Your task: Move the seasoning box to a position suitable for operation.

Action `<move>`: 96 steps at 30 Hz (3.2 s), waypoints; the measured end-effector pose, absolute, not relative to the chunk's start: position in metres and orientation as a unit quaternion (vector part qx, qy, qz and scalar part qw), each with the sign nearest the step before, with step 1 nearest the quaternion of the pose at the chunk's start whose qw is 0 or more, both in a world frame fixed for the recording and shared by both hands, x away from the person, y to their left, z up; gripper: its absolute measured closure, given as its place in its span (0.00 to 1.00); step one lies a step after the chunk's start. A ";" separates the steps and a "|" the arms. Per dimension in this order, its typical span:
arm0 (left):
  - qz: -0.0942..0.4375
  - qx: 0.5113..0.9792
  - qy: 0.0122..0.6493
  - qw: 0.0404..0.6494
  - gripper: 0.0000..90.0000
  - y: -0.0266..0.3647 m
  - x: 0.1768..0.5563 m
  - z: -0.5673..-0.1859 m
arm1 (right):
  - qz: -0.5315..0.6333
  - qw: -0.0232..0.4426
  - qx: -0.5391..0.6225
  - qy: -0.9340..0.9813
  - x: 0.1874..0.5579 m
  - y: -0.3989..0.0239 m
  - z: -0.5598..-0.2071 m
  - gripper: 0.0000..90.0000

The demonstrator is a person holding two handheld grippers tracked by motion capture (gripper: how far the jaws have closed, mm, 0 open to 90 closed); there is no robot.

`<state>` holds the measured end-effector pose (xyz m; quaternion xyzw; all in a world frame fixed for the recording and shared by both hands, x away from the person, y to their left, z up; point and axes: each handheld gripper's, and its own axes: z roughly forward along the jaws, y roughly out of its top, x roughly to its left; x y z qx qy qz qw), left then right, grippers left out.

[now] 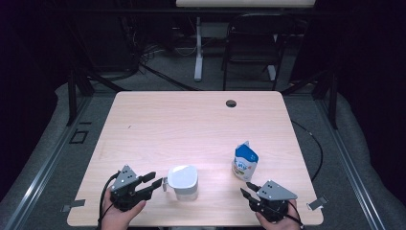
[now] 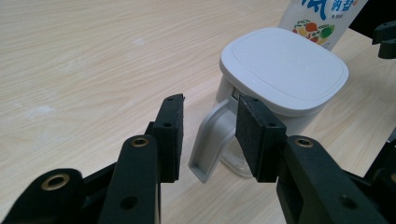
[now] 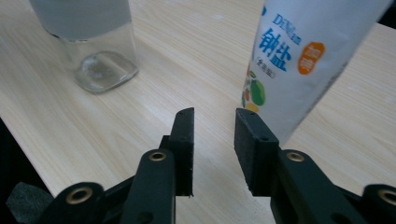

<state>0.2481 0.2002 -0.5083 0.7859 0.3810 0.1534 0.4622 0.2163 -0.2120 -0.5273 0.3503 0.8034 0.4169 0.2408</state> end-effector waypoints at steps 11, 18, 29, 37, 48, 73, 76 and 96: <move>0.136 0.787 0.378 0.467 0.80 0.187 0.262 -0.494 | 0.416 0.224 0.330 0.817 0.223 -0.184 -0.524 0.69; 0.140 0.803 0.357 0.455 0.94 0.173 0.266 -0.482 | 0.414 0.215 0.327 0.822 0.230 -0.176 -0.524 0.71; 0.146 0.816 0.345 0.440 1.00 0.164 0.264 -0.485 | 0.422 0.200 0.315 0.826 0.239 -0.154 -0.521 0.88; 0.147 0.810 0.343 0.452 1.00 0.166 0.262 -0.489 | 0.435 0.199 0.312 0.821 0.244 -0.142 -0.521 1.00; 0.143 0.810 0.342 0.454 1.00 0.167 0.263 -0.490 | 0.438 0.183 0.309 0.824 0.245 -0.134 -0.519 1.00; 0.136 0.805 0.346 0.462 1.00 0.168 0.264 -0.491 | 0.443 0.166 0.289 0.832 0.250 -0.114 -0.510 1.00; 0.135 0.805 0.347 0.462 1.00 0.169 0.264 -0.491 | 0.443 0.164 0.287 0.834 0.250 -0.111 -0.511 1.00; 0.135 0.801 0.354 0.464 1.00 0.171 0.264 -0.492 | 0.443 0.160 0.277 0.838 0.252 -0.098 -0.517 1.00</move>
